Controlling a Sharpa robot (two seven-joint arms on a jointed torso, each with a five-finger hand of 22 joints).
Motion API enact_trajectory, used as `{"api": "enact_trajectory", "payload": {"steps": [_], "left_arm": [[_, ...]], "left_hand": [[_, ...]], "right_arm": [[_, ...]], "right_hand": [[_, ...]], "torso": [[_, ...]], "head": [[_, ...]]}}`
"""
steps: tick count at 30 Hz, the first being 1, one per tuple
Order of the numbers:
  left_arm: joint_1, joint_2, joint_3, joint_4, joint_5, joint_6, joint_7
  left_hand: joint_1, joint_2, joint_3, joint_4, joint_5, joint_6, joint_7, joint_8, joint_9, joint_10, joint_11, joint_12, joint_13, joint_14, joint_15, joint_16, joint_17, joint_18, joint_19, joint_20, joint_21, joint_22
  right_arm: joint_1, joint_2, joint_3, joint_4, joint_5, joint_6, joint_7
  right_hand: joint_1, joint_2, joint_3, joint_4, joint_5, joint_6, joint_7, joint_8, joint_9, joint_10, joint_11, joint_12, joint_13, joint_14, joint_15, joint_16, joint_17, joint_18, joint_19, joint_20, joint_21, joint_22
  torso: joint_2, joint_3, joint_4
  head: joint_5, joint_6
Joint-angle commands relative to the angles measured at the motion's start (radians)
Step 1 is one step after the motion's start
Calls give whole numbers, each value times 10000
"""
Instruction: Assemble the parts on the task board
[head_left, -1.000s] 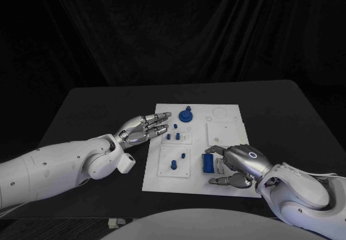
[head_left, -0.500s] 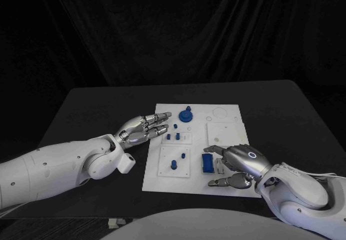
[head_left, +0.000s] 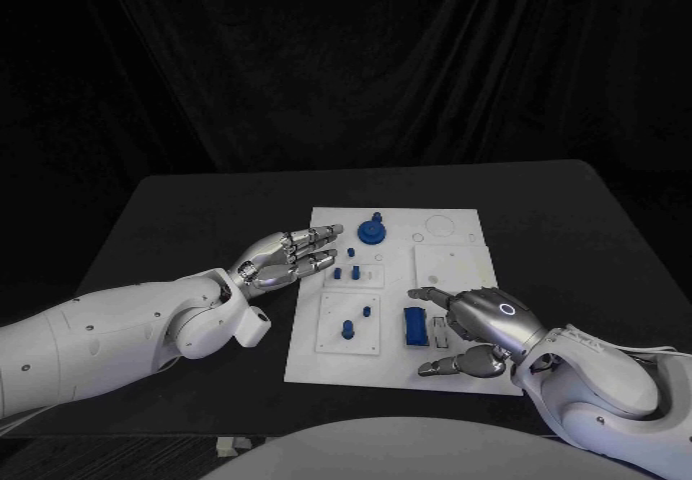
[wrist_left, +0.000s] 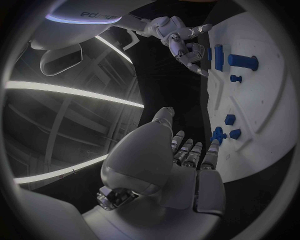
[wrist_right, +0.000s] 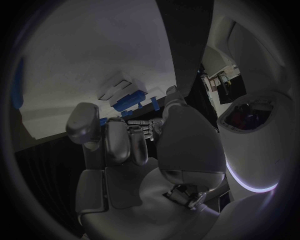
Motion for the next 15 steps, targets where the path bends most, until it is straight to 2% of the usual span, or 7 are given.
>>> {"api": "enact_trajectory", "payload": {"steps": [1,3,4,5,7,9,15], "left_arm": [[-14,19,9,13,29,95,160],[-14,22,9,10,29,94,171],[-14,24,9,9,29,92,179],[-14,26,9,8,29,90,189],[-15,30,9,6,29,81,205],[-15,35,9,3,29,70,226],[-15,49,9,4,29,12,316]], "left_hand": [[78,-7,8,-47,31,8,523,9,5,-24,68,-5,7,-15,61,54,15,-136,71,-20,38,6],[79,-6,11,-50,32,7,523,9,5,-25,69,-10,6,-15,62,53,15,-136,78,-20,42,18],[79,-6,11,-51,32,6,523,9,5,-25,69,-11,6,-15,62,53,15,-136,80,-20,44,22],[79,-6,11,-51,32,6,523,9,5,-25,69,-11,6,-15,62,53,15,-136,80,-20,44,22],[80,-6,14,-54,32,14,523,10,6,-25,69,-10,6,-16,62,52,14,-136,82,-20,45,25],[80,-6,14,-54,32,14,523,10,6,-25,69,-10,6,-16,62,52,14,-136,82,-20,45,25],[82,-6,18,-59,33,26,522,12,8,-24,68,-1,7,-16,61,53,15,-136,87,-20,49,35]], "right_arm": [[10,-157,4,109,-33,-934,207],[105,-310,5,179,37,-1267,365],[208,-401,6,214,181,-1426,457],[419,-533,6,256,552,-1570,548],[742,-685,7,281,1137,-1579,578],[1187,-850,7,280,1835,-1323,445],[2511,-1159,7,148,3104,830,-809]], "right_hand": [[-372,298,276,-1,64,468,-19,328,77,727,-68,120,2065,215,-84,224,313,84,83,-39,305,1501],[-650,1240,805,-61,373,1600,7,1037,254,830,-56,269,2233,323,-86,459,666,26,194,-47,696,1582],[-821,2003,1130,-103,1567,2385,-9,1358,381,949,-81,443,2434,451,-100,733,1082,-37,315,-65,1122,1667],[-640,2201,1295,-126,2332,2899,-56,1584,485,1000,-113,519,2523,513,-138,869,1295,-71,378,-85,1355,1712],[-66,2175,1540,-165,3684,3840,-153,1903,683,1057,-187,607,2628,615,-200,1138,1728,-151,520,-150,1917,1820],[655,2032,1800,-390,4139,4533,-212,2054,812,1057,-165,607,2628,715,-193,1424,2195,-240,634,-164,2457,1931],[809,1899,1822,-154,3100,5719,-364,1719,951,1057,-207,607,2628,878,-208,1957,3059,-435,859,-177,3705,2184]], "torso": [[2,0,-2],[1,-1,-3],[3,0,-1],[0,-1,-4],[0,-1,-5],[-1,-1,-6],[-5,0,-1]], "head": [[-2,2],[-4,2],[-10,2],[-11,2],[-16,2],[-23,2],[-27,2]]}}
